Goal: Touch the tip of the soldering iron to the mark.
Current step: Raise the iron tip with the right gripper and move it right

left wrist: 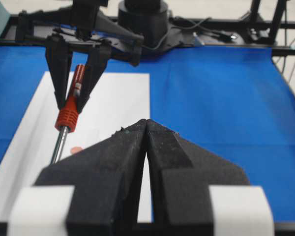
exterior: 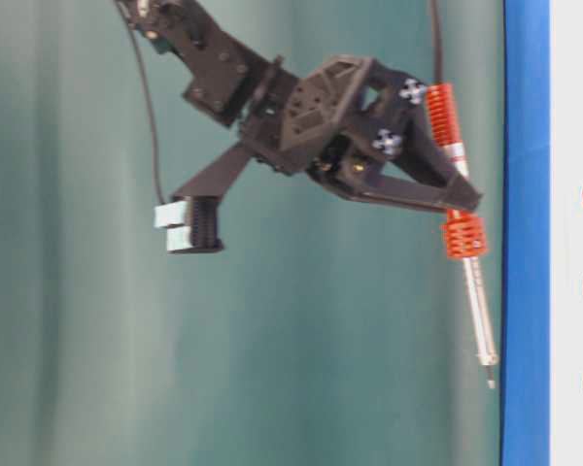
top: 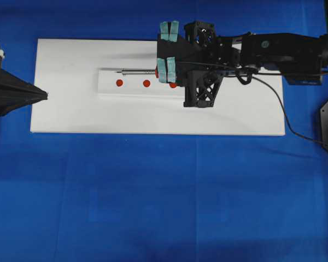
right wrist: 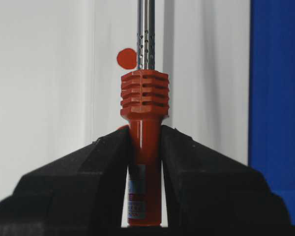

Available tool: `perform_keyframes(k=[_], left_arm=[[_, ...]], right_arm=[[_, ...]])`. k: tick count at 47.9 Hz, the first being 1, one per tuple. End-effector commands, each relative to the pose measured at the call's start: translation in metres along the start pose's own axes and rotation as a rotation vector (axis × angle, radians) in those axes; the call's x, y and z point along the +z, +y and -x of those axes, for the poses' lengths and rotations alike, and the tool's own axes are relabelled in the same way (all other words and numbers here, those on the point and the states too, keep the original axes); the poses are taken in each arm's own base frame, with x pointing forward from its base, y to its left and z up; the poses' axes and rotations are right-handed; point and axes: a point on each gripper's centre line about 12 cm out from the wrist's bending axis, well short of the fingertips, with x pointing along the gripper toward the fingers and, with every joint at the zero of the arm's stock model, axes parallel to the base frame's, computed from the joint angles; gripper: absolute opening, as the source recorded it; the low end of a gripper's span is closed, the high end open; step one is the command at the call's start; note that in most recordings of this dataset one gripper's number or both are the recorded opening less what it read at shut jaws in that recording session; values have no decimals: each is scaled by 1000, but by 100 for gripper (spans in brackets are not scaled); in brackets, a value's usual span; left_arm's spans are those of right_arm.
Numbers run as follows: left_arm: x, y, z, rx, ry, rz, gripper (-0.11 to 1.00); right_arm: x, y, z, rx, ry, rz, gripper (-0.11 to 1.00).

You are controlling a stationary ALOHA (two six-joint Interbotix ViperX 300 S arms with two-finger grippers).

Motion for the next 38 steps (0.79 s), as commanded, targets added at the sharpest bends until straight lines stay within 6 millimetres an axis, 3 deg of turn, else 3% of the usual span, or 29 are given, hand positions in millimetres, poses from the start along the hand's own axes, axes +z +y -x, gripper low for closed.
perform_keyframes(k=[1, 23, 38], left_arm=[[5, 0, -2, -2, -12, -1, 0], [5, 0, -1, -2, -14, -1, 0], [5, 0, -1, -2, -17, 0, 0]], right_arm=[[17, -3, 19, -7, -64, 0, 6], [14, -2, 20, -6, -58, -1, 6], [-9, -3, 33, -8, -39, -5, 6]])
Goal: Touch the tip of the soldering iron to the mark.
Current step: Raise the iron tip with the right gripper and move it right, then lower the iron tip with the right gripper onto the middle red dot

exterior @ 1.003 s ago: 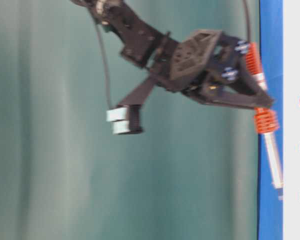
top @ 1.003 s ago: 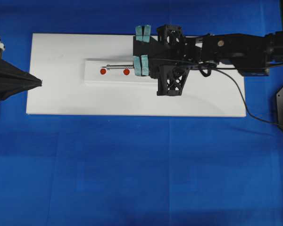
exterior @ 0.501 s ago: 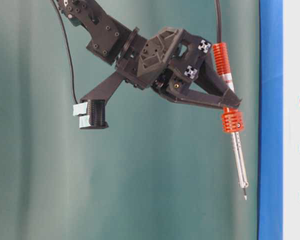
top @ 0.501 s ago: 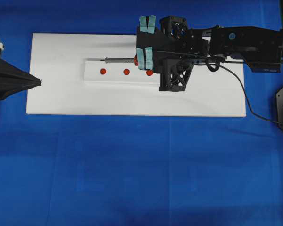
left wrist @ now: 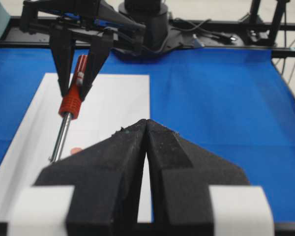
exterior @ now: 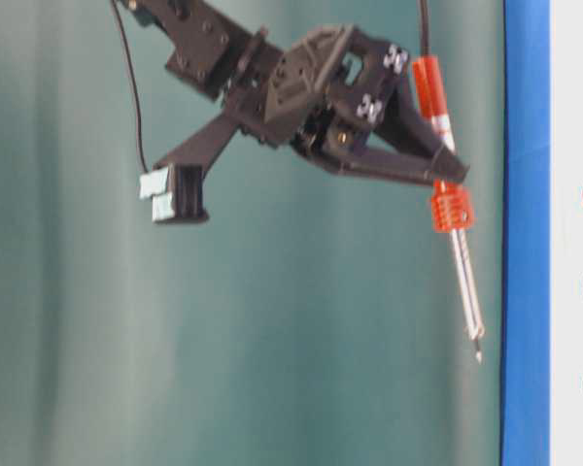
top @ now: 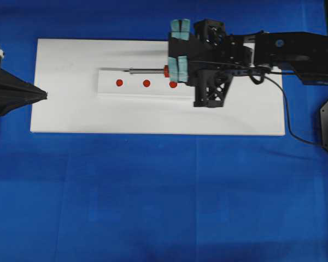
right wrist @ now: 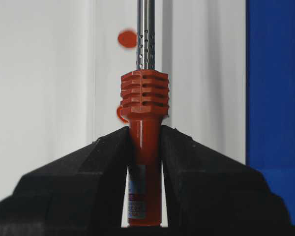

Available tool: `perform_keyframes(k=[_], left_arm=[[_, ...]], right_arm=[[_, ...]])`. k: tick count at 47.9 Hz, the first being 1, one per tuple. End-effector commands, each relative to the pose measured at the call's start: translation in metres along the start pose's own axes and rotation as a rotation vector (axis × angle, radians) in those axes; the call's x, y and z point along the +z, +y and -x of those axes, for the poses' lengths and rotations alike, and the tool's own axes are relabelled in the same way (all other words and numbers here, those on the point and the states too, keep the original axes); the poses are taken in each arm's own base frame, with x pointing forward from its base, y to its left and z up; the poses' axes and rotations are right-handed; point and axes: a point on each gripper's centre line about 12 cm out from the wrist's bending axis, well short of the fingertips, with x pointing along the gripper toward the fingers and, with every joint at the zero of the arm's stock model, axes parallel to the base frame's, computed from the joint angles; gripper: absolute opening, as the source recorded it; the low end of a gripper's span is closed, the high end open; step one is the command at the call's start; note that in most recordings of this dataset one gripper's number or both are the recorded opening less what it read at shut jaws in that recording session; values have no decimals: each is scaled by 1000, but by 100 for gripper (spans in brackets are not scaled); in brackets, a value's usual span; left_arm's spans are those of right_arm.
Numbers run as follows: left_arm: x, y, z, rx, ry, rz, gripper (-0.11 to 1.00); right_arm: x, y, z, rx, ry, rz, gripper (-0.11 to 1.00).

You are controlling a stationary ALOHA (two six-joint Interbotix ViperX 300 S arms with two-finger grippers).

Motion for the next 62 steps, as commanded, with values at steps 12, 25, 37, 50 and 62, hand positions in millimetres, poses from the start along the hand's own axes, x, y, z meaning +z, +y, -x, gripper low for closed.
perform_keyframes(k=[12, 25, 37, 50, 62], left_arm=[[5, 0, -1, -2, -17, 0, 0], [5, 0, -1, -2, -17, 0, 0], [4, 0, -2, -2, -14, 0, 0], [3, 0, -2, -2, -11, -1, 0], [4, 0, -2, -2, -12, -1, 0]], right_arm=[[-16, -2, 30, -7, -35, -7, 6], [-24, -5, 36, -12, -34, -13, 6], [-24, -6, 35, -14, -32, -12, 6], [-25, -6, 35, -14, -28, -15, 6], [-25, -6, 35, -14, -28, -15, 6]])
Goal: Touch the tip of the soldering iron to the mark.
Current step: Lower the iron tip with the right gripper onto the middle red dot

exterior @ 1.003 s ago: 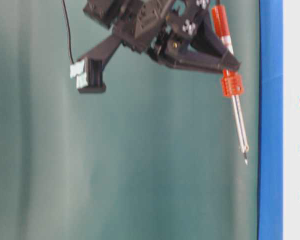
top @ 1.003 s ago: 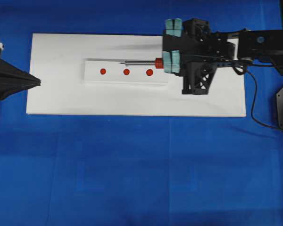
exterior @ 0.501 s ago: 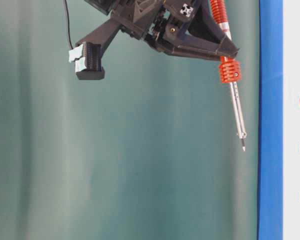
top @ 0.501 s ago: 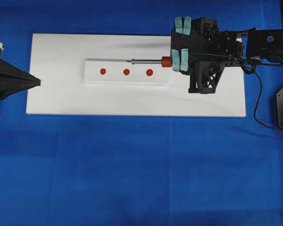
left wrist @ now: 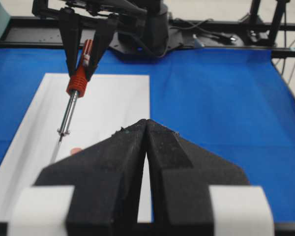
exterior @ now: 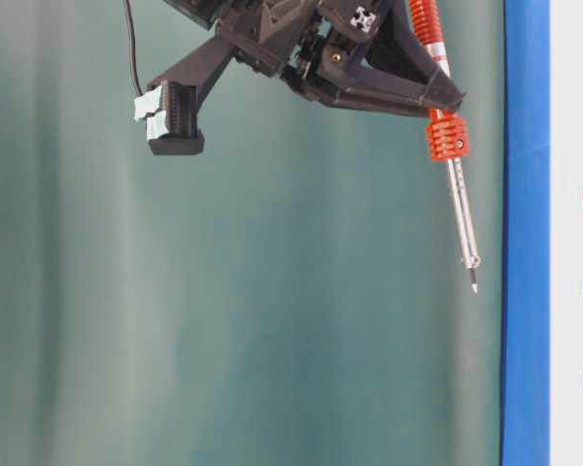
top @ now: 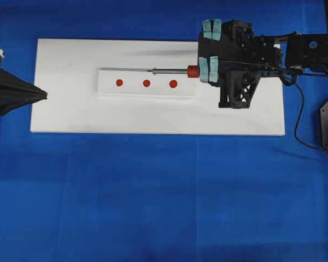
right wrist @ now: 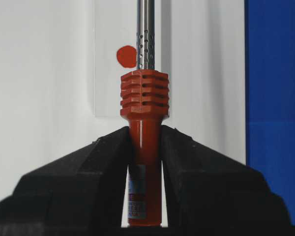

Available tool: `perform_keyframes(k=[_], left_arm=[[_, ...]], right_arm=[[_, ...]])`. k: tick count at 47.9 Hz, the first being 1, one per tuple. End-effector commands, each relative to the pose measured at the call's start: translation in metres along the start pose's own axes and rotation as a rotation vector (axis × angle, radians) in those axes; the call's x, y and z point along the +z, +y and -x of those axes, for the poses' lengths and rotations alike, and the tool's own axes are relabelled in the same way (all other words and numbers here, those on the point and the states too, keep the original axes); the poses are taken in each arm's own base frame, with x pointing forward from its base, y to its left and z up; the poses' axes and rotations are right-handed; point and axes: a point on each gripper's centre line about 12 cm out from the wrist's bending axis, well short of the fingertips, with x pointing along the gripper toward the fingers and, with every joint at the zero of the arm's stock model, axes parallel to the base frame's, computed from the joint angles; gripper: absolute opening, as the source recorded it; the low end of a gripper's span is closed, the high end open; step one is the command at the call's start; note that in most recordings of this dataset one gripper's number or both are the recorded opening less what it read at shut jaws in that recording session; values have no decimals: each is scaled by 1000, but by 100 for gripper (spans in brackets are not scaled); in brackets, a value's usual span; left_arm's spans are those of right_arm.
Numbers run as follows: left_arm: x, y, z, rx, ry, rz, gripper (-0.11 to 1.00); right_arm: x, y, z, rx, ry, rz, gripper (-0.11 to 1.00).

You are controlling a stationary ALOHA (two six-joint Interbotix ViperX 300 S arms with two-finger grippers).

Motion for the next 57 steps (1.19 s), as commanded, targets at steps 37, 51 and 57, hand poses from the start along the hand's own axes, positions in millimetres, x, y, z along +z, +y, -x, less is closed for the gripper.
perform_keyframes(k=[37, 51, 57], left_arm=[[5, 0, -1, -2, -15, 0, 0], [5, 0, -1, -2, -17, -1, 0], [5, 0, -1, -2, -15, -1, 0]], right_arm=[[8, -2, 5, -4, -29, -2, 6], [1, 0, -16, 1, 24, 2, 6], [-3, 2, -29, 5, 49, 3, 6]])
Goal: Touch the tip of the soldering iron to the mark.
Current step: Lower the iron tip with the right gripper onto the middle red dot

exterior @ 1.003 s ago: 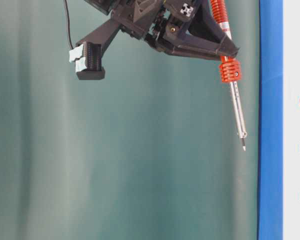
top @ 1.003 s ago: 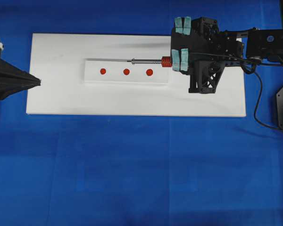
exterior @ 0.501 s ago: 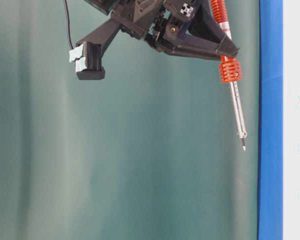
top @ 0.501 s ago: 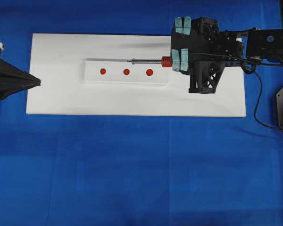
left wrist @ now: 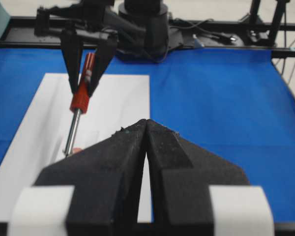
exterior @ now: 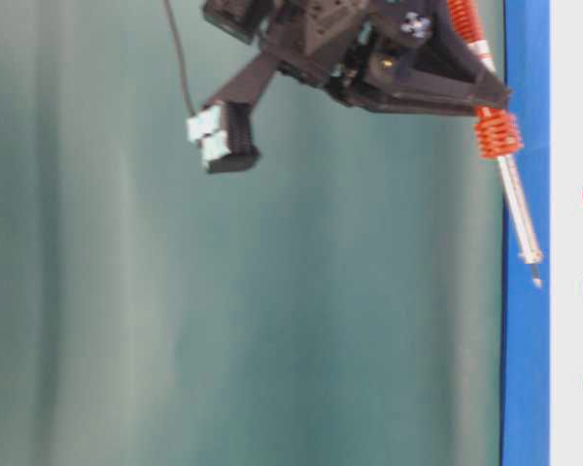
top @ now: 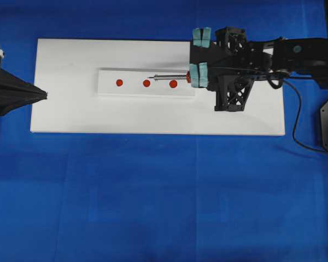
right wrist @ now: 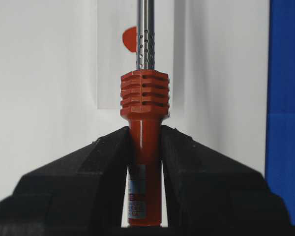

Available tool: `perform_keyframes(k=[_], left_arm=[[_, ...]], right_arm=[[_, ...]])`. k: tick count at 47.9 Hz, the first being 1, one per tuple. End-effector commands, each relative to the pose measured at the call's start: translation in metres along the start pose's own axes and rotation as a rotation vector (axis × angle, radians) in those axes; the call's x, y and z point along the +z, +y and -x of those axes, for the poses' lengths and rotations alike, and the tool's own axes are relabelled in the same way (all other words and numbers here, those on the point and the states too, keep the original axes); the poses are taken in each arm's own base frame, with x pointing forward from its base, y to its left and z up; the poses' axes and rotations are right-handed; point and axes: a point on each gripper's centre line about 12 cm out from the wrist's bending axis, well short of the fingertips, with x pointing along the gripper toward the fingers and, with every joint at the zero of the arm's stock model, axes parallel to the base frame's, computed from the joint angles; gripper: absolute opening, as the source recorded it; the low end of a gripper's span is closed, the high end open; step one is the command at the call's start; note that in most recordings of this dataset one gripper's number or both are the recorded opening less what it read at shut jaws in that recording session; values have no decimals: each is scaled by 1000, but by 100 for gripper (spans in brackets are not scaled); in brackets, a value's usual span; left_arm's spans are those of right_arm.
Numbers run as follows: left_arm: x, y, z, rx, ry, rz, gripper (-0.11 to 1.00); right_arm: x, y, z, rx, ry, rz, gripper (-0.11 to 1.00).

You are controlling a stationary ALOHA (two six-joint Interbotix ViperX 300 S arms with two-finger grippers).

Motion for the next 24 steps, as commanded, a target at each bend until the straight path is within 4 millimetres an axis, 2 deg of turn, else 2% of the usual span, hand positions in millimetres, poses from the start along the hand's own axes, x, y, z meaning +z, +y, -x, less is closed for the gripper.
perform_keyframes(k=[1, 11, 24], left_arm=[[5, -1, -2, -3, -15, 0, 0], [5, 0, -2, -2, -15, -1, 0], [5, 0, -2, -2, -14, 0, 0]], right_arm=[[8, -1, -1, -2, -26, -1, 6], [4, 0, -18, 2, 8, 2, 6], [5, -1, -20, 1, -1, 1, 6]])
